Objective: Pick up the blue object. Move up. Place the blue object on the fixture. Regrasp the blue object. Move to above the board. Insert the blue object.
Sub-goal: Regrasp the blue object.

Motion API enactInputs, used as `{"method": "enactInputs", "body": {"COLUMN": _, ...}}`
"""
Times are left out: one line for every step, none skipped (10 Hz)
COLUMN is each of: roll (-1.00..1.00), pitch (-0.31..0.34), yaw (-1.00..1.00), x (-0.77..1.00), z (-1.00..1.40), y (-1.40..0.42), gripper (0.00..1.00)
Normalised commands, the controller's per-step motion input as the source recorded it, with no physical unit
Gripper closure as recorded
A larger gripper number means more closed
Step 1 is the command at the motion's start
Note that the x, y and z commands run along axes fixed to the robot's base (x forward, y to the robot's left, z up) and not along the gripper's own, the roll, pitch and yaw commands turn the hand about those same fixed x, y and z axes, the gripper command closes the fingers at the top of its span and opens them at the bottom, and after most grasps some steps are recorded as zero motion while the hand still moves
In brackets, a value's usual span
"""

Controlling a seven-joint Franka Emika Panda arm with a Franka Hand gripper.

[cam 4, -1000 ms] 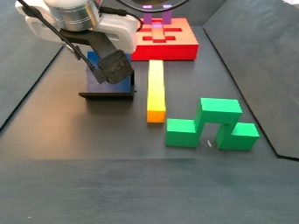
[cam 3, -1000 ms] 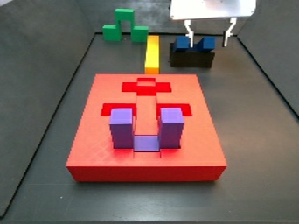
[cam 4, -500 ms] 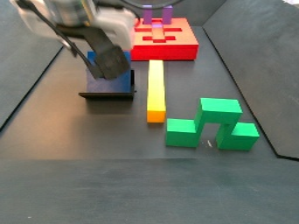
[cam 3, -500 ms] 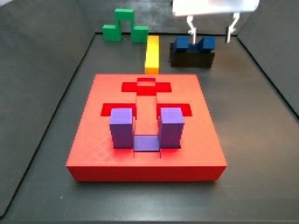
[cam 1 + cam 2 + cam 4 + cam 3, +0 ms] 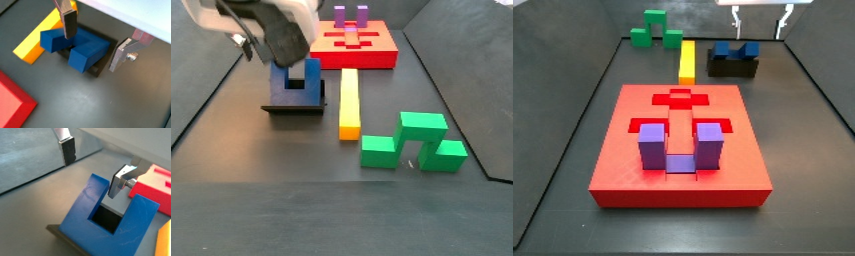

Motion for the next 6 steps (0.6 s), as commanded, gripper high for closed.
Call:
{"method": "enactInputs", "body": {"roll": 1.0, "pitch": 0.049, "yaw": 0.1, "x": 0.12, "z": 0.19, "y": 0.0, "gripper": 0.0}}
{"method": "enactInputs", "body": {"roll": 1.0, "pitch": 0.054, "yaw": 0.14, "x": 0.14, "z": 0.19, "y": 0.0, "gripper": 0.0}}
{"method": "enactInputs", "body": {"roll": 1.0, "pitch": 0.046, "yaw": 0.18, "x": 0.11, "z": 0.13, "y": -0.09, "gripper": 0.0}}
{"method": "enactInputs", "body": {"roll": 1.0, "pitch": 0.023, "yaw": 0.25, "x": 0.15, "z": 0.04, "y": -0.21, "gripper": 0.0}}
{"method": "enactInputs", "body": {"roll": 1.0, "pitch": 0.0, "yaw": 0.3, "x": 0.08, "z": 0.0, "y": -0.21, "gripper": 0.0}}
{"method": "enactInputs", "body": {"roll": 1.0, "pitch": 0.0, "yaw": 0.33, "x": 0.03, "z": -0.03, "y": -0.17, "gripper": 0.0}}
